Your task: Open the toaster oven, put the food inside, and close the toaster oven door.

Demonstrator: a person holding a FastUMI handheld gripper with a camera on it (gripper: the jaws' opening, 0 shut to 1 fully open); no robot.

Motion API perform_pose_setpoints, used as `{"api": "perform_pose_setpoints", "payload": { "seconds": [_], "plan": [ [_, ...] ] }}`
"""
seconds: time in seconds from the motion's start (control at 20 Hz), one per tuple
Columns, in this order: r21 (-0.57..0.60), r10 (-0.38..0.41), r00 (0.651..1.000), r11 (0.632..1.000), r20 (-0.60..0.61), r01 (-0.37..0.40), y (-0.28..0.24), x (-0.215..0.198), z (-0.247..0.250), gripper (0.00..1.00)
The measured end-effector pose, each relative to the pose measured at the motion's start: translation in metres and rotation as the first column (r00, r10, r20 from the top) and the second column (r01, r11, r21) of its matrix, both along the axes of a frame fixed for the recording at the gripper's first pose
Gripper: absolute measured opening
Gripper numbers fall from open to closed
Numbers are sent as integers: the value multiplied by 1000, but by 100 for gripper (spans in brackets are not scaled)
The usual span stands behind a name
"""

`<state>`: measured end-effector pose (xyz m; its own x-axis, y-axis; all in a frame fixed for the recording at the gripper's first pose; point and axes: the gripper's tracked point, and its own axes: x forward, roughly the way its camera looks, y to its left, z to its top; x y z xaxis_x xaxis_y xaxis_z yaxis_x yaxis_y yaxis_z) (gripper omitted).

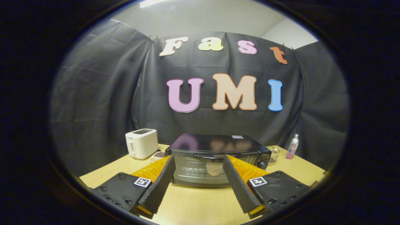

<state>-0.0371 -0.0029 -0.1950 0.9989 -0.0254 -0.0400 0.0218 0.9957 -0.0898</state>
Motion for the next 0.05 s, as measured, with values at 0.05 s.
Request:
{"api": "perform_pose_setpoints", "payload": {
  "seconds": [0.05],
  "plan": [
    [-6,-8,1000,1000,6,8,-3,-2,1,98]
  ]
}}
